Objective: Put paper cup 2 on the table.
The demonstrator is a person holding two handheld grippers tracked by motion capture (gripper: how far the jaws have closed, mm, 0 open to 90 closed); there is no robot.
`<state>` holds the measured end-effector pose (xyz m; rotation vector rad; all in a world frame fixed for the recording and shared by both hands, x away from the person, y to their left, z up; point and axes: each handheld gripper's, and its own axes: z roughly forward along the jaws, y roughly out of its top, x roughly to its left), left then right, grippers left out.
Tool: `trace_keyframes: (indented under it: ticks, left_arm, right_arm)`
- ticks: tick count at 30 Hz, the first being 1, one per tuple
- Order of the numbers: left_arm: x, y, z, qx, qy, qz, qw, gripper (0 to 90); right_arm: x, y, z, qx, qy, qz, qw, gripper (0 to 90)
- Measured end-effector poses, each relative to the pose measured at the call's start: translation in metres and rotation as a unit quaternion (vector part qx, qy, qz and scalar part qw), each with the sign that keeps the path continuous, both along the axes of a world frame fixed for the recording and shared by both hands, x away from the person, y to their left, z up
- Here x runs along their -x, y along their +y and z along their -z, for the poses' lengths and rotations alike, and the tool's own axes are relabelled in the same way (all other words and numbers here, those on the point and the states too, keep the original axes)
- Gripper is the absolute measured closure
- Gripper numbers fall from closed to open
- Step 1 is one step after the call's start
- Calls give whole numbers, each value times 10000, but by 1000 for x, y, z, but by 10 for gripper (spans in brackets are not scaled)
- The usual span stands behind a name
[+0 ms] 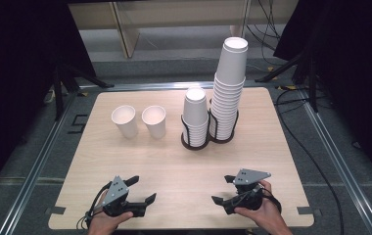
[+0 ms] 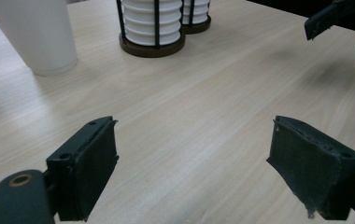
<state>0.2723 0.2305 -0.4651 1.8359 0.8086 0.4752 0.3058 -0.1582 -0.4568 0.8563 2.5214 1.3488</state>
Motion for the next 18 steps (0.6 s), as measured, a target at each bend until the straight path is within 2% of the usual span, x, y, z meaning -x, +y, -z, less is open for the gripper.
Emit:
trace_keyframes:
  ticks: [3, 6, 7, 10, 12, 15, 18]
  left_arm:
    - [2, -3, 1, -202, 86, 133, 9997, 144]
    - [3, -7, 2, -244, -49, 208, 9995, 144]
    - [4, -7, 1, -362, -23, 243, 9990, 144]
    - [6, -9, 0, -460, -43, 247, 9986, 144]
    - [6, -10, 2, -571, -6, 300, 9979, 144]
    - [5, -12, 3, -562, 38, 336, 9978, 144]
    - [3, -11, 4, -572, 40, 300, 9979, 144]
  right_arm:
    - [3, -3, 1, 10, -9, 87, 10000, 157]
    - [4, -5, 3, 31, 17, 198, 9998, 159]
    - [4, -6, 3, 85, 8, 247, 9997, 159]
    - [5, -7, 6, 31, 115, 255, 9996, 161]
    - [7, -8, 6, 163, 72, 326, 9993, 161]
    - [7, -8, 7, 215, 162, 331, 9991, 161]
    - [7, -5, 7, 282, 132, 286, 9991, 161]
